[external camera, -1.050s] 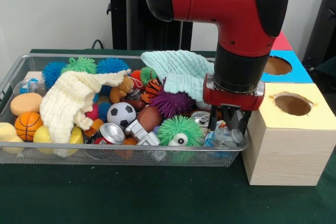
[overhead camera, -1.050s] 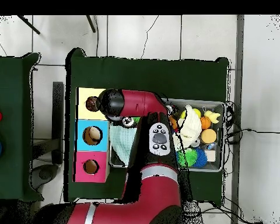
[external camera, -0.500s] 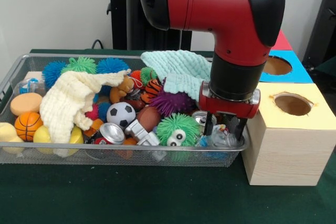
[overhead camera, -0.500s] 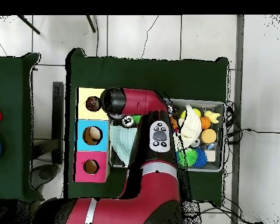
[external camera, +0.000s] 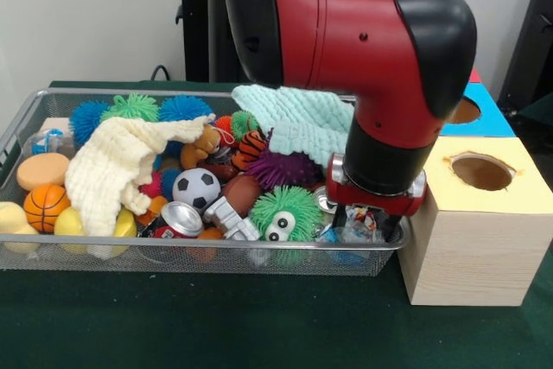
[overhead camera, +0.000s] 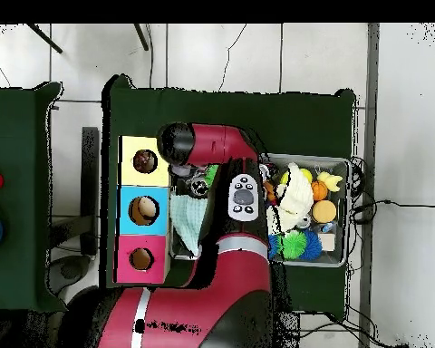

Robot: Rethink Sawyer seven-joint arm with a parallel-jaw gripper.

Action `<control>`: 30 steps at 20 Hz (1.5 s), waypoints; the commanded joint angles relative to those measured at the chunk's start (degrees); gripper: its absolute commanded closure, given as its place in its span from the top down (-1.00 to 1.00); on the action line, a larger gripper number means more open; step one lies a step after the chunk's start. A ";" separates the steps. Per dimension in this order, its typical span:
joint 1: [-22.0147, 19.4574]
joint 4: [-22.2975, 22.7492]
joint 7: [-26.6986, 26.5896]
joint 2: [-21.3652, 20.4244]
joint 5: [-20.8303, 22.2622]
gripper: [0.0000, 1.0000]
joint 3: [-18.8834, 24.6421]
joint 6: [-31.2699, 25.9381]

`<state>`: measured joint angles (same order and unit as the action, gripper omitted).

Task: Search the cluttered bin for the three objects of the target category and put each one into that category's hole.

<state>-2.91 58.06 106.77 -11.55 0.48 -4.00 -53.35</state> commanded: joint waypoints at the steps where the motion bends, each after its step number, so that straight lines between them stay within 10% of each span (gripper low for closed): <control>1: -1.58 -22.45 0.57 17.30 4.92 1.00 1.26 -1.98; 9: -3.36 -19.10 -5.66 15.13 6.35 1.00 4.60 -3.05; 26: -7.21 22.71 -11.61 -12.74 6.35 1.00 7.66 5.94; 30: -8.35 25.94 -13.05 -15.86 7.57 1.00 8.61 5.16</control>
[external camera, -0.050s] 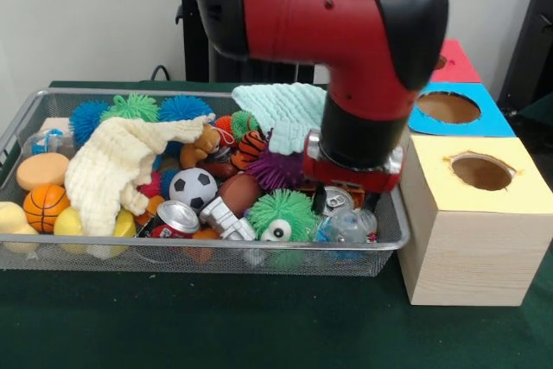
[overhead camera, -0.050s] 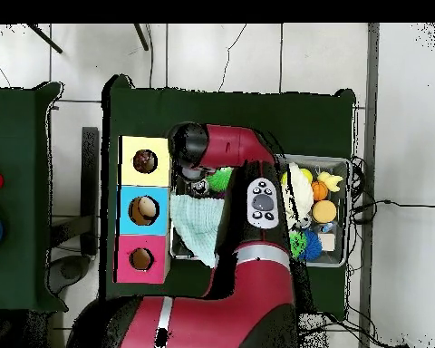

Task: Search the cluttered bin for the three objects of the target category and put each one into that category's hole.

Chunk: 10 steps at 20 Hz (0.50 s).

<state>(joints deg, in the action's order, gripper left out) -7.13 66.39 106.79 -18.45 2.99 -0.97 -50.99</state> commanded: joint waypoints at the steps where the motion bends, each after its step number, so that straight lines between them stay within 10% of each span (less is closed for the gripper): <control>1: -4.40 17.93 -13.36 -9.18 5.53 1.00 5.80 2.65; 10: -5.53 14.98 -11.96 -5.38 10.94 1.00 8.14 3.82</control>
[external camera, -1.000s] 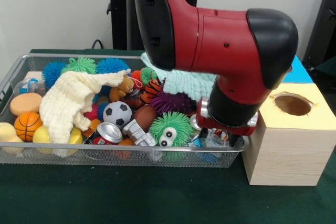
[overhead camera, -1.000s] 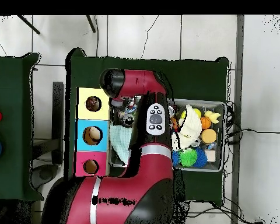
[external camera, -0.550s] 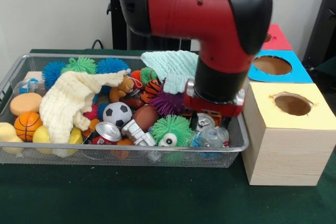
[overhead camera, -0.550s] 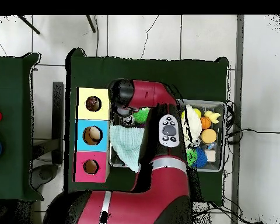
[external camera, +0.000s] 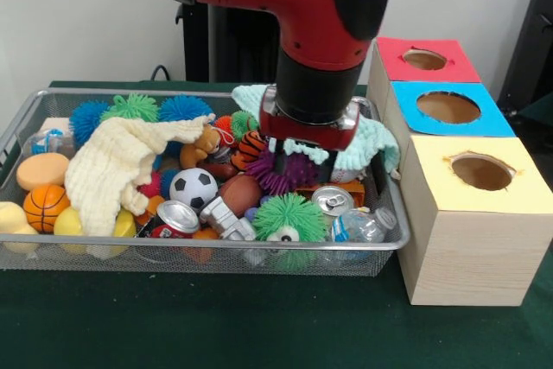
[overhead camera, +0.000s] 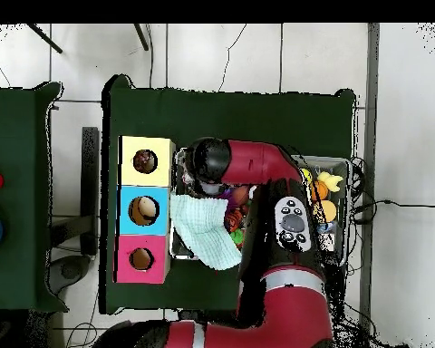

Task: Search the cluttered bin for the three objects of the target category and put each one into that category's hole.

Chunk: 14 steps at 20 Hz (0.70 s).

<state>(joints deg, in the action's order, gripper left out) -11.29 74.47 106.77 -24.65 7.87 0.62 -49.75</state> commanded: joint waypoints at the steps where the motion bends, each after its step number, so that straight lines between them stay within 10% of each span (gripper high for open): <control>1: -1.22 6.56 -11.20 1.40 6.78 1.00 6.51 3.34; 14: 2.68 5.09 0.08 4.84 8.43 1.00 5.15 7.57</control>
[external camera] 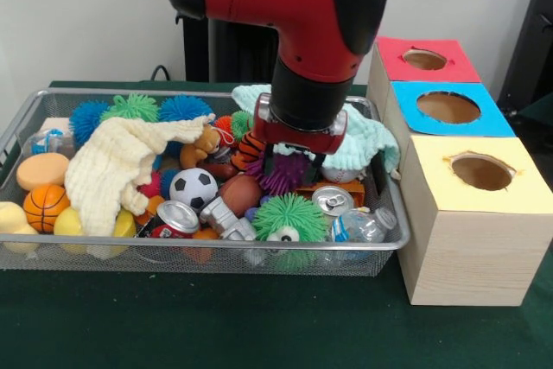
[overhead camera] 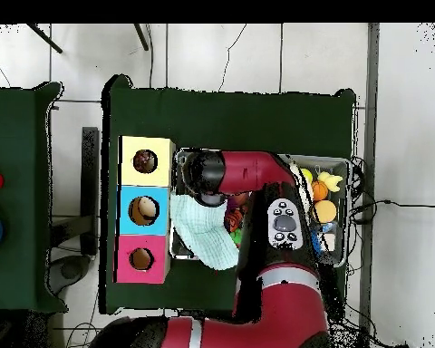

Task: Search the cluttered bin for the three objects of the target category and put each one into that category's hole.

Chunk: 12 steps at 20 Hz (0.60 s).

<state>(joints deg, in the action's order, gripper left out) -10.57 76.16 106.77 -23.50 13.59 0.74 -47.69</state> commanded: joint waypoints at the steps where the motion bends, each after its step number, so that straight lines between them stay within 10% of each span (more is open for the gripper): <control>1: 2.13 3.42 0.64 3.79 2.19 1.00 5.06 5.12; 12: 4.11 4.81 6.11 4.04 -2.00 1.00 4.28 5.06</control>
<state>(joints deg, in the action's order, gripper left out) -6.72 76.40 106.77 -21.59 13.35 0.74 -46.11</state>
